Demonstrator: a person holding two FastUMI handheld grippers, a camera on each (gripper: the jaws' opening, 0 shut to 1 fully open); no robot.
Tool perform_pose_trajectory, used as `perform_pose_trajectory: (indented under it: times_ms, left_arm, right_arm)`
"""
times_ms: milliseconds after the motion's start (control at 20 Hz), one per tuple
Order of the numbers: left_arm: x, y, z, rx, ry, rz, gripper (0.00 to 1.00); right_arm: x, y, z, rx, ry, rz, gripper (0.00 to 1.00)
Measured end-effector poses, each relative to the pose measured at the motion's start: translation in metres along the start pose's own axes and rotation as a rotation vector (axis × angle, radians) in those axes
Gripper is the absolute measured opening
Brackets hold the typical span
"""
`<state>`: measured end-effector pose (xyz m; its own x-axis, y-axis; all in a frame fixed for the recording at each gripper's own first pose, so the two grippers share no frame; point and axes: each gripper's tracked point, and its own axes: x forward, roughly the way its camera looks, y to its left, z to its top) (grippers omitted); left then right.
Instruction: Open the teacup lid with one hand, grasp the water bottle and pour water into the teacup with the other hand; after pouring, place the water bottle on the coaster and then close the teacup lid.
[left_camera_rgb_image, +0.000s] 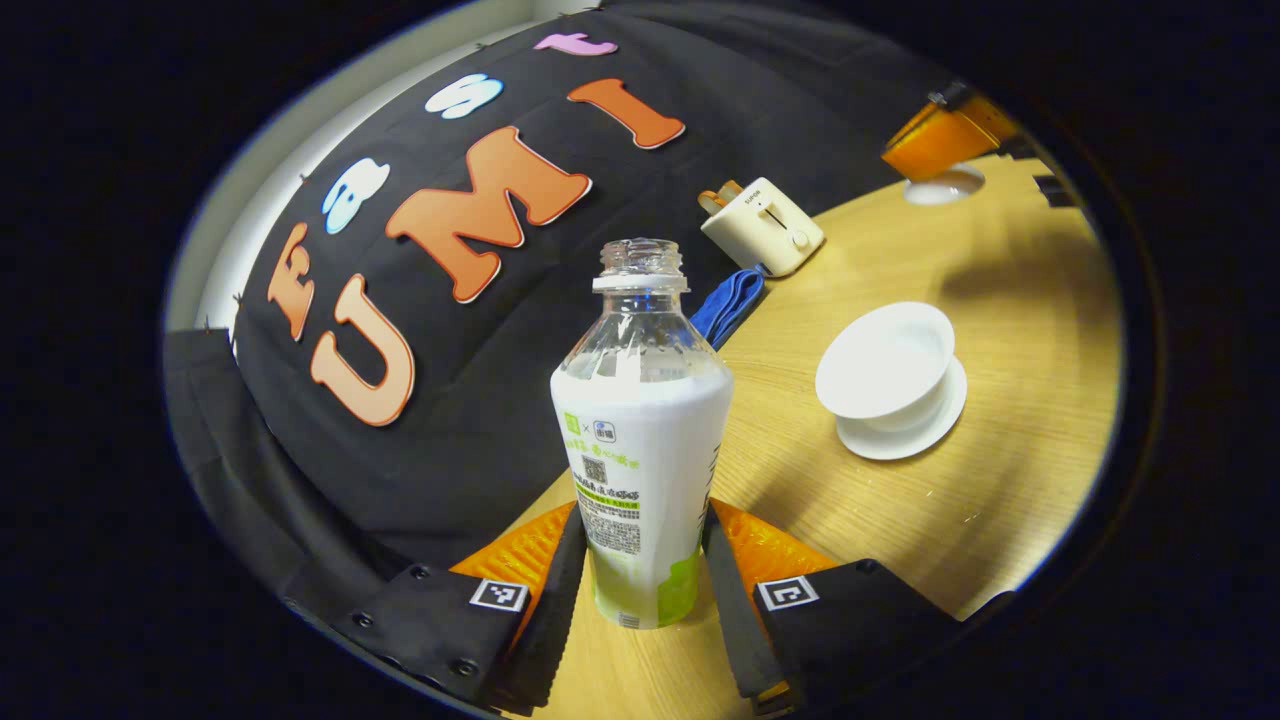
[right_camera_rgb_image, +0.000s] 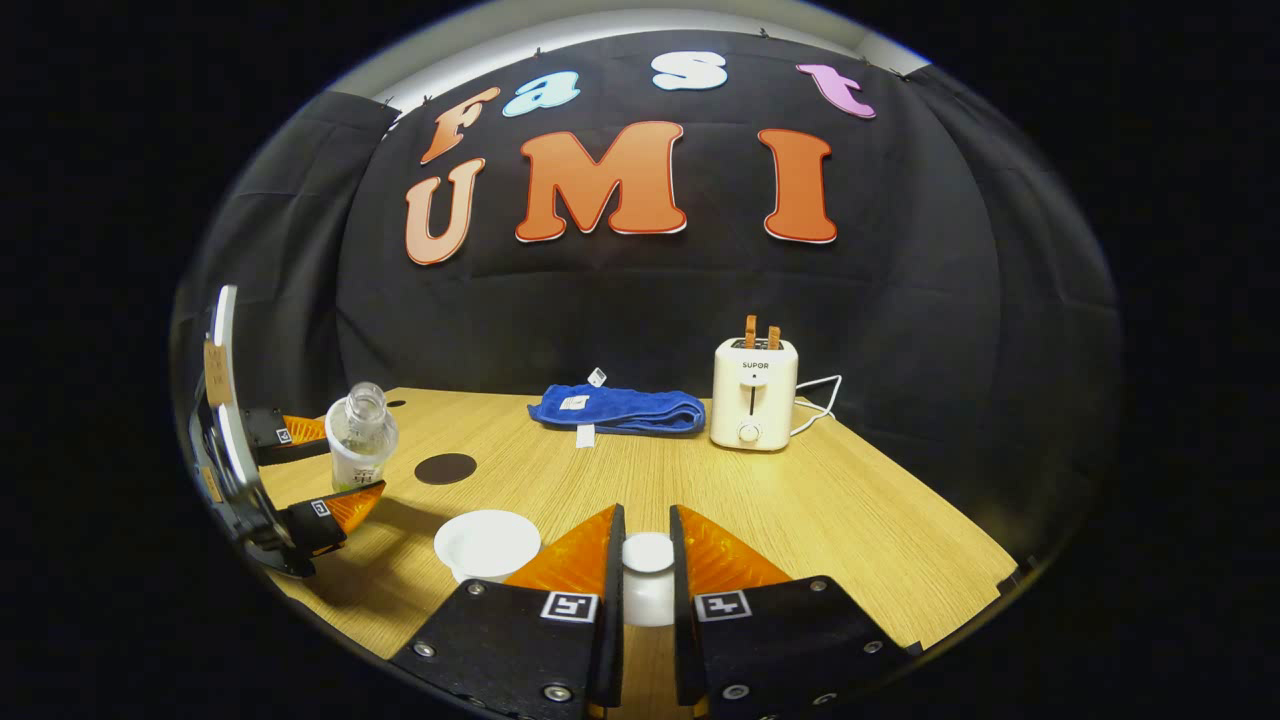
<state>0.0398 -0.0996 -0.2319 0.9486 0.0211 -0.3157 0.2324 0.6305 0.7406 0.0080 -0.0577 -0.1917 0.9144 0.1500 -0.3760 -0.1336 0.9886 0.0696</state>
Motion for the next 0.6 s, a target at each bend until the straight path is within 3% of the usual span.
perform_pose_trajectory:
  times_ms: [500, 600]
  left_arm:
    - [0.003, -0.008, 0.008, 0.361, -0.01, 0.008, 0.64]
    - [0.002, -0.007, 0.01, 0.405, -0.01, 0.006, 0.68]
  right_arm:
    - [-0.003, -0.018, -0.006, 0.025, -0.004, -0.015, 0.21]
    - [-0.005, -0.021, -0.009, 0.024, -0.003, -0.017, 0.21]
